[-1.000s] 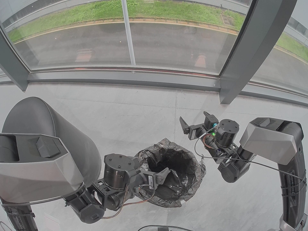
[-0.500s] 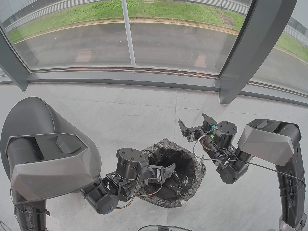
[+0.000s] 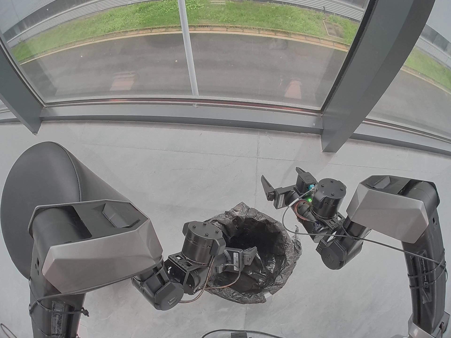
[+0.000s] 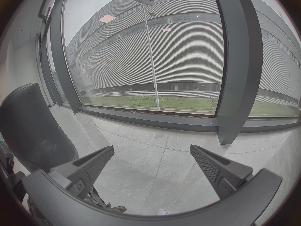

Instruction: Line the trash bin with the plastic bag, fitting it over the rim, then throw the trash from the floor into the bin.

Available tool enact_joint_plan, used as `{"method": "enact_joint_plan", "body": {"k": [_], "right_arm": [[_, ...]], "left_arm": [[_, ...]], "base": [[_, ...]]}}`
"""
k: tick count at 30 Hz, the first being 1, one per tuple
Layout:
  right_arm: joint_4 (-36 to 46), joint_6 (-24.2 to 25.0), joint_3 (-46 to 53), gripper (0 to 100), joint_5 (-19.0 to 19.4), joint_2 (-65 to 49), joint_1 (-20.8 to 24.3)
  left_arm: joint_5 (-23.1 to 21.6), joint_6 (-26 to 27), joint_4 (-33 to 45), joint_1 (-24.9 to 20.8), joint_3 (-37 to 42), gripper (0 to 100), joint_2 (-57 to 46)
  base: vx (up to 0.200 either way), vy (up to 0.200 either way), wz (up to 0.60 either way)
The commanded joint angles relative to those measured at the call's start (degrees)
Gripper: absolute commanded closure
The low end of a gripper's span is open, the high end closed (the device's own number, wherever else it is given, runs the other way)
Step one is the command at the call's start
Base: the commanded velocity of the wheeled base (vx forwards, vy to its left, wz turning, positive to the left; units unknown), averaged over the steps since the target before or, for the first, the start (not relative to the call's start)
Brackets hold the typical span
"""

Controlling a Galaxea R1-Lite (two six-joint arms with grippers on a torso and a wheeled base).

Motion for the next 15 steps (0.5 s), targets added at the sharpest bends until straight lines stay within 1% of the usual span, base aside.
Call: {"method": "enact_joint_plan", "body": {"k": [1, 2, 3, 6, 8, 9, 10, 11, 13, 15], "right_arm": [[-0.5, -0.1, 0.1, 0, -0.1, 0.1, 0.0], [-0.3, -0.2, 0.0, 0, -0.1, 0.2, -0.1], [-0.2, -0.2, -0.1, 0, -0.1, 0.4, -0.2], [1.8, -0.2, -1.1, 0, -0.6, 0.4, -0.5], [3.5, -0.1, -1.4, 0, -0.8, 0.3, -1.3], [3.6, -0.1, -1.4, 0, -0.8, 0.3, -1.4], [4.5, 0.5, -1.2, 0, -1.3, 0.2, -2.2], [4.8, 1.1, -1.0, 0, -1.8, 0.2, -2.4], [5.1, 3.1, -0.3, 0, -3.6, 0.4, -2.9], [5.6, 4.6, 1.1, 0, -4.7, 0.2, -3.6]], "left_arm": [[0.1, 0.0, -0.1, 0.0, 0.4, 0, -1.2], [1.4, 0.0, 0.0, -1.2, 2.1, 0, -6.1], [1.8, 0.1, -0.2, -2.6, 3.4, 0, -8.9], [2.2, 0.5, 0.1, -6.1, 7.4, 0, -19.8], [2.2, 2.3, 1.7, -6.7, 9.4, 0, -26.8], [2.2, 2.4, 1.9, -6.7, 9.6, 0, -27.3], [2.4, 5.4, 4.8, -5.4, 10.9, 0, -32.3], [3.5, 6.5, 5.7, -3.4, 12.0, 0, -34.7], [6.2, 6.7, 5.8, 0.4, 13.6, 0, -38.5], [7.5, 7.0, 5.7, 3.9, 14.9, 0, -42.7]], "base": [[0.000, 0.000, 0.00], [0.000, 0.000, 0.00], [0.000, 0.000, 0.00], [0.000, 0.000, 0.00], [0.000, 0.000, 0.00], [0.000, 0.000, 0.00], [0.000, 0.000, 0.00], [0.000, 0.000, 0.00], [0.000, 0.000, 0.00], [0.000, 0.000, 0.00]]}}
